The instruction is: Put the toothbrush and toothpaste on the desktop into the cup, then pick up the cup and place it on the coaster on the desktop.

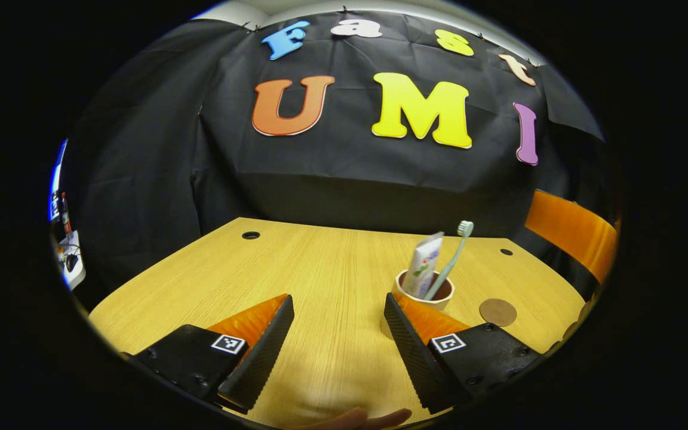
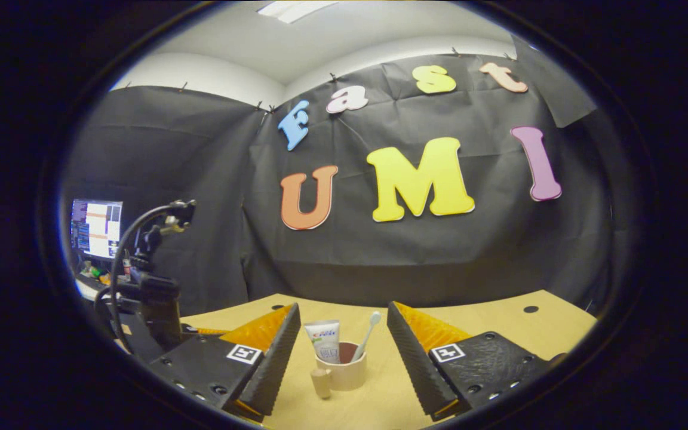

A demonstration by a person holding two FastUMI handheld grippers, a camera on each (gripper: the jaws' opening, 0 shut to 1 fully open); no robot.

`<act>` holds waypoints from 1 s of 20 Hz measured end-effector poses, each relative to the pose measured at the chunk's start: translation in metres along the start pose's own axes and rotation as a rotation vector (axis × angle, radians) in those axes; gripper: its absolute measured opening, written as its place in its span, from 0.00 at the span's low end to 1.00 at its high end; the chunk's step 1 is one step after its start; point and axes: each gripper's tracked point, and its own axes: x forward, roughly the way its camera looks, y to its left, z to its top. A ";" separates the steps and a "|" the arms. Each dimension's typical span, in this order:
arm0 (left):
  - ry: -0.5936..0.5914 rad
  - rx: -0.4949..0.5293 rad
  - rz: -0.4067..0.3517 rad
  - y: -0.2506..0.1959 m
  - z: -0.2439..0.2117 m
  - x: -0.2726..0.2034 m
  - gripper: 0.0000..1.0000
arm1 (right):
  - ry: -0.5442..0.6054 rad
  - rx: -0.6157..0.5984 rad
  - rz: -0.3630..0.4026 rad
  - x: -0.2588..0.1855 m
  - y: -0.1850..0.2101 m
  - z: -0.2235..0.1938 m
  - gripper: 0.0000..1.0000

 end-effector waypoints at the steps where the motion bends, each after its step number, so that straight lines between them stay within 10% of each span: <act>1: 0.009 -0.001 -0.002 -0.006 0.002 0.001 0.97 | -0.005 -0.009 -0.006 -0.011 -0.006 0.001 0.88; 8: 0.140 0.056 -0.040 -0.050 0.004 0.010 0.96 | -0.001 0.011 -0.054 -0.075 -0.058 -0.014 0.93; 20: 0.745 0.105 -0.088 -0.087 -0.034 -0.014 0.99 | -0.021 0.075 -0.067 -0.108 -0.117 -0.056 0.96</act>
